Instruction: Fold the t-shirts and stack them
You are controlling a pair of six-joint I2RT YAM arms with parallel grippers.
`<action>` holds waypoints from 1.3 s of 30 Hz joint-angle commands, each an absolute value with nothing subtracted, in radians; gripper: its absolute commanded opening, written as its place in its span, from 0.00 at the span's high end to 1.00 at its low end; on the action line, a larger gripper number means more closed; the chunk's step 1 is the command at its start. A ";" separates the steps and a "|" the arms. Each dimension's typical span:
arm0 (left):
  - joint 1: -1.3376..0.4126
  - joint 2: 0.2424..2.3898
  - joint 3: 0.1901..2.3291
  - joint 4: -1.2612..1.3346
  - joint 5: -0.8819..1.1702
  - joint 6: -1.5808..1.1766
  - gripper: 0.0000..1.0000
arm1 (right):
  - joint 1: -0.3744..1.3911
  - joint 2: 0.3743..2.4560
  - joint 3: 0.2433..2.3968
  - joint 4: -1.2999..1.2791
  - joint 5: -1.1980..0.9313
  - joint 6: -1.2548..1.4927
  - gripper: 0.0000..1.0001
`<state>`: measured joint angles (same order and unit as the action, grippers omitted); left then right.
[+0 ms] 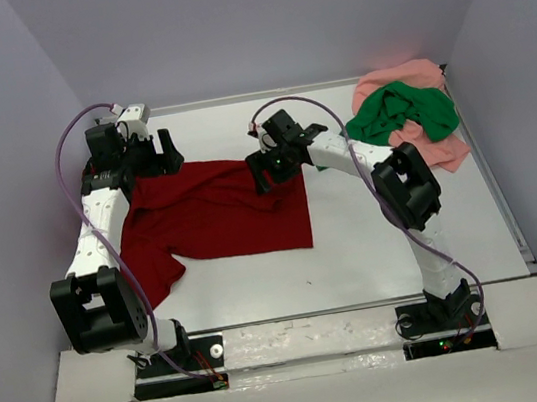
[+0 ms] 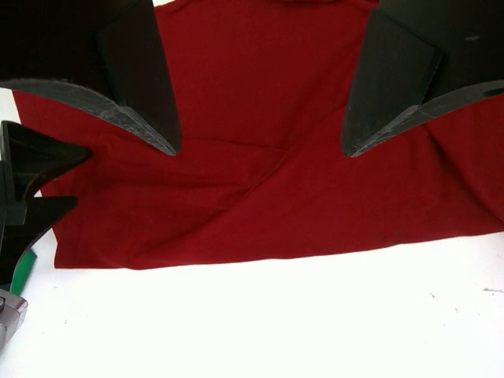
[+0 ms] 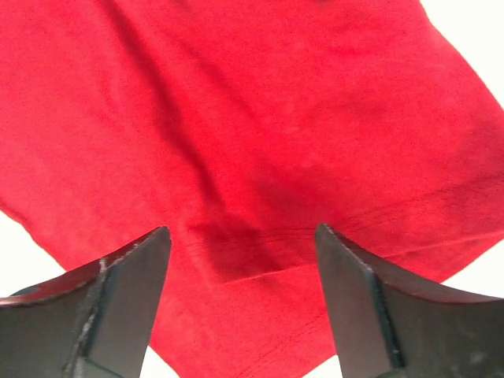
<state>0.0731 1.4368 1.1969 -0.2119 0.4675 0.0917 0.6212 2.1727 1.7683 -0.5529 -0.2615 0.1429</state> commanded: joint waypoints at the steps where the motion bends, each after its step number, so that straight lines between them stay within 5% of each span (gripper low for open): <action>1: 0.069 1.399 1.187 -0.176 0.489 0.094 0.09 | 0.626 2.097 1.778 -0.534 -0.348 0.149 0.18; 30: 0.066 1.417 1.201 -0.178 0.499 0.091 0.09 | 0.626 2.210 1.749 -0.586 -0.426 0.201 0.23; 35: 0.066 1.411 1.197 -0.176 0.500 0.091 0.09 | 0.626 2.240 1.752 -0.598 -0.433 0.201 0.32; 39: 0.066 1.408 1.198 -0.176 0.500 0.092 0.09 | 0.626 2.249 1.747 -0.603 -0.437 0.203 0.51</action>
